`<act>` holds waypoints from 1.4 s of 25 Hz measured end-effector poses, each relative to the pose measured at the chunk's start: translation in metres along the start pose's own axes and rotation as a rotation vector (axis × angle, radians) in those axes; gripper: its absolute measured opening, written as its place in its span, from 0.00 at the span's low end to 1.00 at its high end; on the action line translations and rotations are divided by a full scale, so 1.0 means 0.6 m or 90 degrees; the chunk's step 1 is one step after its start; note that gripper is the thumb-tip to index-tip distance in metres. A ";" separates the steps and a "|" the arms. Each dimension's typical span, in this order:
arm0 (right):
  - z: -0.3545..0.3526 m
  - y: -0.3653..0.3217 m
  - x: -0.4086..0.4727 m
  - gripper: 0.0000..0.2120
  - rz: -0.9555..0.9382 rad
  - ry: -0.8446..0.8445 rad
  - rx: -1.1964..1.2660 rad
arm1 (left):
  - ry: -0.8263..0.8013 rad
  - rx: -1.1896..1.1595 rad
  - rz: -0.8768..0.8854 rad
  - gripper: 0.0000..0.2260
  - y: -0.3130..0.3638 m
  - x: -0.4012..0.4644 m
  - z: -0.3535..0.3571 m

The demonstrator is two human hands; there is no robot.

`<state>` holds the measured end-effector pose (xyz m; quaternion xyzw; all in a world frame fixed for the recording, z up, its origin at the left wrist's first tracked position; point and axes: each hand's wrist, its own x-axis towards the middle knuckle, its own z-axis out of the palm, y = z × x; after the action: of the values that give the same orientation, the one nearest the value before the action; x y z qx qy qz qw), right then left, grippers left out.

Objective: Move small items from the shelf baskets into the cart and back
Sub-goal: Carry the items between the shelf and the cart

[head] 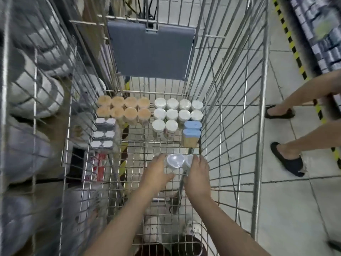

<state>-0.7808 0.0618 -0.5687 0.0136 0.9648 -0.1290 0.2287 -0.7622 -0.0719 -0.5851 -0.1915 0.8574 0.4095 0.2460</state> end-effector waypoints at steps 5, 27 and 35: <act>0.017 0.003 0.019 0.33 0.012 0.032 -0.073 | 0.047 -0.034 0.043 0.26 -0.012 0.025 0.026; -0.178 -0.061 -0.160 0.23 -0.031 -0.086 0.400 | 0.115 -0.279 0.032 0.17 0.025 -0.201 -0.174; -0.369 -0.113 -0.306 0.24 -0.212 -0.189 0.642 | 0.272 -0.508 0.070 0.15 0.168 -0.484 -0.264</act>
<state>-0.7194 0.0586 -0.2795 -0.0494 0.7301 -0.6101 0.3037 -0.6234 -0.1014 -0.2696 -0.3055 0.6732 0.6714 -0.0516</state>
